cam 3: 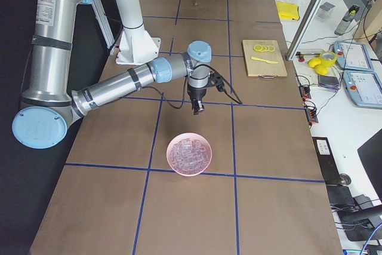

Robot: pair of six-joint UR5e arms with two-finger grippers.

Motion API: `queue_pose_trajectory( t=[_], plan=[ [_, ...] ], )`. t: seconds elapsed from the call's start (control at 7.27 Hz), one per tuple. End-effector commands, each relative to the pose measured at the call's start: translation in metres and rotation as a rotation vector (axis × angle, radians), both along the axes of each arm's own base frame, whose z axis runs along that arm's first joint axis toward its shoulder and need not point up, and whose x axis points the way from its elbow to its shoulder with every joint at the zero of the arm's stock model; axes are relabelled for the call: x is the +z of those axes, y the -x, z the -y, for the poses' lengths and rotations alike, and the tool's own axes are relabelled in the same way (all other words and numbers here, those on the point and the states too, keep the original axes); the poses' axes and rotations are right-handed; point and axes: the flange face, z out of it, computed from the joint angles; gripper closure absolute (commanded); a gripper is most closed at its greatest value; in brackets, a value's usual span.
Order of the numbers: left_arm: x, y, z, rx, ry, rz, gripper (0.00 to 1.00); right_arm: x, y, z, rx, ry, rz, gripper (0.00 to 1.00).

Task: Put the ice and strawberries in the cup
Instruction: 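Carry the ice cube with the right gripper over the cup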

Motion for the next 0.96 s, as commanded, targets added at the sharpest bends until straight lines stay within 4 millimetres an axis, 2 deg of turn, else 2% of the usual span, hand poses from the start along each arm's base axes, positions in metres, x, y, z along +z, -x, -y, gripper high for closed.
queue_pose_trajectory(
  t=[0.0,0.14,0.28,0.41,0.55,0.83],
  plan=[
    [0.001,0.0,0.0,0.0,0.003,0.0,0.0,-0.075,0.052,0.034,0.031,0.035,0.064,1.0],
    [0.002,-0.002,0.0,0.003,0.005,0.0,0.0,-0.109,0.096,0.046,0.034,0.062,0.086,1.0],
    [0.002,-0.003,0.0,0.006,0.005,0.0,0.0,-0.15,0.154,0.061,0.057,0.113,0.108,1.0],
    [0.002,-0.003,0.0,0.006,0.006,0.0,0.0,-0.184,0.202,0.063,0.085,0.159,0.114,1.0],
    [0.004,-0.003,0.0,0.006,0.009,0.0,0.0,-0.211,0.247,0.055,0.114,0.18,0.103,1.0],
    [0.007,-0.009,0.002,0.017,0.014,0.0,0.0,-0.275,0.354,0.035,0.197,0.209,0.069,1.0]
  ],
)
